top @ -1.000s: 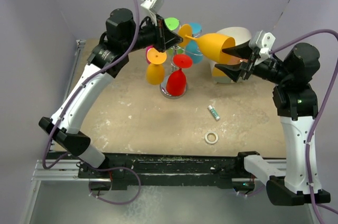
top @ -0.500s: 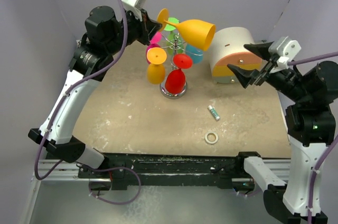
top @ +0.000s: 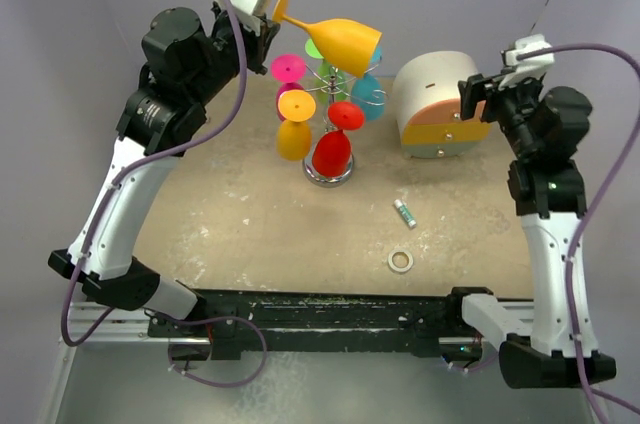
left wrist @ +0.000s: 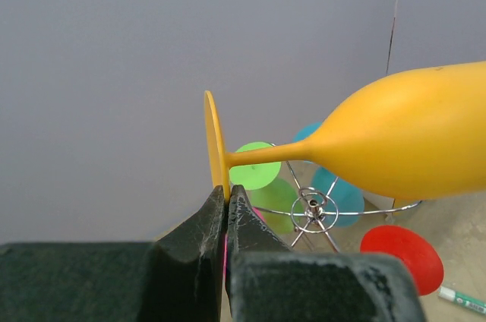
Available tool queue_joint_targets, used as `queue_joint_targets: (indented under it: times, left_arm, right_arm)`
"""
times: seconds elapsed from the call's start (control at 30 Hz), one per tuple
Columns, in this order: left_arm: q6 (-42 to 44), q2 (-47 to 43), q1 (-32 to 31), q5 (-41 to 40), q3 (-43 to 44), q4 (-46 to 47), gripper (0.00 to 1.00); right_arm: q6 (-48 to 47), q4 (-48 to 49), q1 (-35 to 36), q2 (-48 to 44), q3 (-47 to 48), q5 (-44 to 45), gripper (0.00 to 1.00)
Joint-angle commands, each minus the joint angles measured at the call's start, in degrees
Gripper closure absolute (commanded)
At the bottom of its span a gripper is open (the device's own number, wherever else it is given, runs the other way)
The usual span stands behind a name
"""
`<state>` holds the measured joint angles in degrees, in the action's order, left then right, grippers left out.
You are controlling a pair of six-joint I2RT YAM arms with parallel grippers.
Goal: Place the wine glass upside down on the wine glass rack
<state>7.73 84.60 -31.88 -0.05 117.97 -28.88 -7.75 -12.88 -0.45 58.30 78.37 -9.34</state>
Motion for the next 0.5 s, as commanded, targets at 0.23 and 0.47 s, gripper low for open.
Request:
queue_joint_targets:
  times: [0.23,0.47]
  left_arm:
    - [15.4,4.0,-9.2,-11.8,6.1,4.8,1.0]
    - [27.0,9.1,-13.9,-16.0,9.3,8.0,1.0]
  right_arm:
    - [-1.3,10.3,-0.6,-1.8,-15.3,-2.5,0.2]
    - [3.1,11.1,-6.9,-0.1,-17.3,-4.7,0.19]
